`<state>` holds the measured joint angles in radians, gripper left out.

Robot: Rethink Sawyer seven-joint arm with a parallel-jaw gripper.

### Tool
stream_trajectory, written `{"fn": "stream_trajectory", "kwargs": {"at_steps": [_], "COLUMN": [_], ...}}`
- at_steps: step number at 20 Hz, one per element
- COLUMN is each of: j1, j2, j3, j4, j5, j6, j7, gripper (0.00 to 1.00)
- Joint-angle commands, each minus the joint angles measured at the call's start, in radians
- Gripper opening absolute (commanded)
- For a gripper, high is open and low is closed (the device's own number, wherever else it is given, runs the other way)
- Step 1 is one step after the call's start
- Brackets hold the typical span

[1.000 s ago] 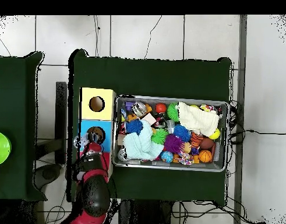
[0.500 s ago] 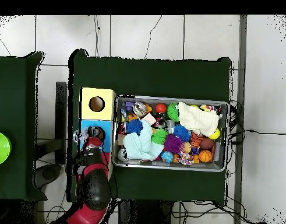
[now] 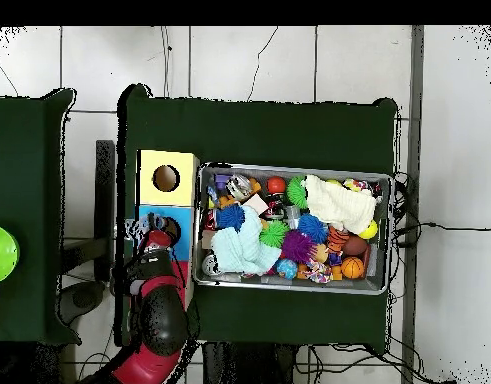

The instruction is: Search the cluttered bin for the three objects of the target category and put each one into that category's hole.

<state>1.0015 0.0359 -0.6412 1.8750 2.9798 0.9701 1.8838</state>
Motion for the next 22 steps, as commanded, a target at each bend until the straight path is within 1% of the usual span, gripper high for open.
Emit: {"fn": "stream_trajectory", "kwargs": {"at_steps": [1, 3, 5, 9, 10, 13, 15, 18, 22], "j1": [-0.022, -0.022, -0.02, -0.005, -0.01, -0.048, -0.066, -0.068, -0.082], "j2": [0.071, 0.057, 0.024, -0.009, -0.016, -0.052, -0.066, -0.07, -0.084], "j3": [0.087, 0.101, 0.125, 0.139, 0.146, 0.188, 0.211, 0.221, 0.248], "j4": [-0.144, -0.128, -0.093, -0.048, -0.044, -0.025, -0.015, 0.0, 0.024], "j5": [0.078, 0.075, 0.068, 0.06, 0.06, 0.064, 0.065, 0.064, 0.062], "j6": [-0.076, -0.066, -0.045, -0.022, -0.018, 0.002, 0.013, 0.023, 0.043], "j7": [0.183, 0.169, 0.157, 0.164, 0.153, 0.073, 0.037, 0.022, -0.023], "gripper": [0.0, 0.0, 0.0, 0.0, 0.0, 0.0, 0.0, 0.0, 0.0]}}
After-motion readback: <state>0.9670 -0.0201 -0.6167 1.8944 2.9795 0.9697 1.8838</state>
